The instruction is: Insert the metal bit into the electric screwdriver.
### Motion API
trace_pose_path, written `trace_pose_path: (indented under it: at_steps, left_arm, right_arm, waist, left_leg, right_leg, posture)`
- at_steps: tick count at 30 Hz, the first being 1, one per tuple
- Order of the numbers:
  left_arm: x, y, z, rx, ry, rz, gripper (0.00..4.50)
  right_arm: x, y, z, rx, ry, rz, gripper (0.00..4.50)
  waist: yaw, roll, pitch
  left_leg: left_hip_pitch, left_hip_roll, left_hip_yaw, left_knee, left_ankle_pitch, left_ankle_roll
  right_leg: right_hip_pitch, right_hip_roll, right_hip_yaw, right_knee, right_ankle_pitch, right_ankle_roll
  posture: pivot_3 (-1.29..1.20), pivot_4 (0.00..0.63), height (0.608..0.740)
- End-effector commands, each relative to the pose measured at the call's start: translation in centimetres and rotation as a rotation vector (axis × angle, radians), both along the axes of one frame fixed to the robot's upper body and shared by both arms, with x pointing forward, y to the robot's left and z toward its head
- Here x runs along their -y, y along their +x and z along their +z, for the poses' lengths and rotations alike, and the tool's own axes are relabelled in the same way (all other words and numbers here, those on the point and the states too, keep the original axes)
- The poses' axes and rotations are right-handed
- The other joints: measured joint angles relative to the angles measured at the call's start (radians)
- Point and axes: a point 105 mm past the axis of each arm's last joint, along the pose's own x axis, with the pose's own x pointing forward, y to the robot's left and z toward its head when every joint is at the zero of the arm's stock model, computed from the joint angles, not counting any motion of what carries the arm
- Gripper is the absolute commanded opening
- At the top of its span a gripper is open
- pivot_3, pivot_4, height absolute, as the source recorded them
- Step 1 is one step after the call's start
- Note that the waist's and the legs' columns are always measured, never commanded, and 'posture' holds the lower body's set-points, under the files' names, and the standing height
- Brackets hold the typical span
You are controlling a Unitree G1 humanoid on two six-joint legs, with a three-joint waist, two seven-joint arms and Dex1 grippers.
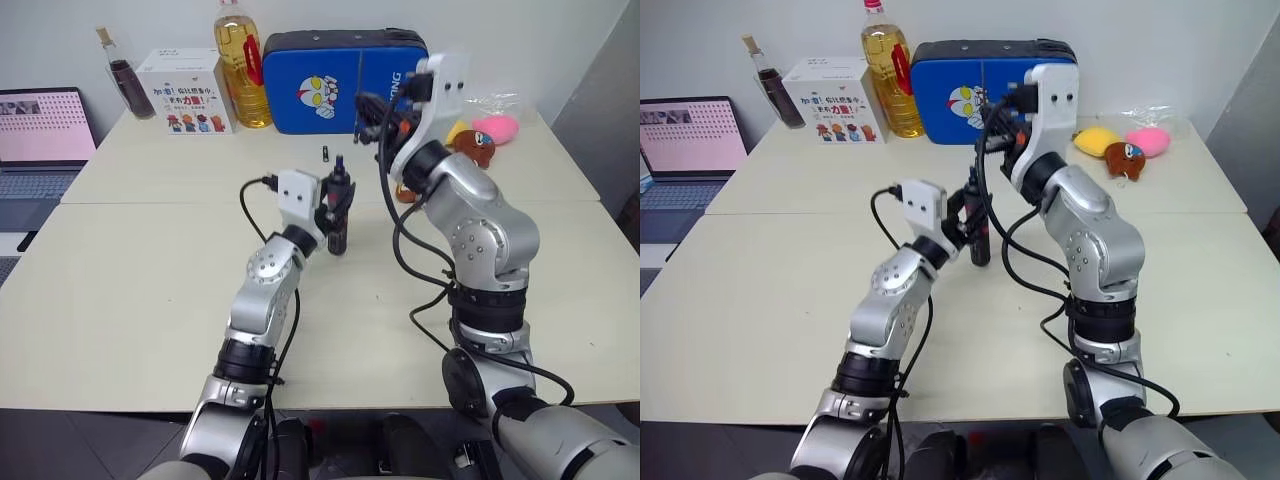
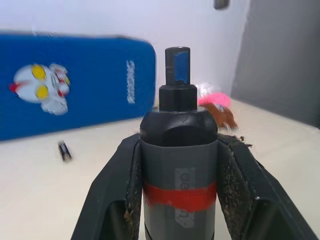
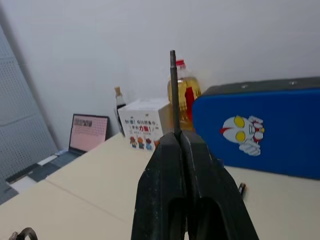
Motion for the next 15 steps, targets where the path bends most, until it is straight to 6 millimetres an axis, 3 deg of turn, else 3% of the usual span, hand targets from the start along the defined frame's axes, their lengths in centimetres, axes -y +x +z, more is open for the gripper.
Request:
trace_pose_path:
  at_steps: [1, 7, 15]
  left_arm:
    - [0.5, -0.5, 1.8, 0.072, -0.020, 0.003, 1.66]
    - [1.1, 0.6, -0.6, 0.035, 0.017, 0.082, 1.66]
    - [2.2, 1.4, -1.7, 0.041, 0.055, 0.104, 1.66]
  right_arm:
    - [0.4, -0.5, 1.7, 0.068, 0.012, -0.053, 0.02]
    - [0.4, 0.7, 0.5, 0.037, -0.009, -0.198, 0.02]
    - [-0.4, 1.2, -0.7, 0.017, -0.027, -0.263, 0.02]
  waist:
    - [0.000, 0.000, 0.000]
    - [0.000, 0.000, 0.000]
    - [0.001, 0.000, 0.000]
  left_leg:
    - [0.000, 0.000, 0.000, 0.000, 0.000, 0.000]
    - [0.000, 0.000, 0.000, 0.000, 0.000, 0.000]
    - [0.000, 0.000, 0.001, 0.000, 0.000, 0.000]
  right_leg:
    - [0.000, 0.000, 0.000, 0.000, 0.000, 0.000]
    - [0.000, 0.000, 0.000, 0.000, 0.000, 0.000]
    - [-0.001, 0.000, 0.000, 0.000, 0.000, 0.000]
  posture:
    - [0.00, 0.150, 0.740]
    - [0.00, 0.150, 0.740]
    - [0.00, 0.150, 0.740]
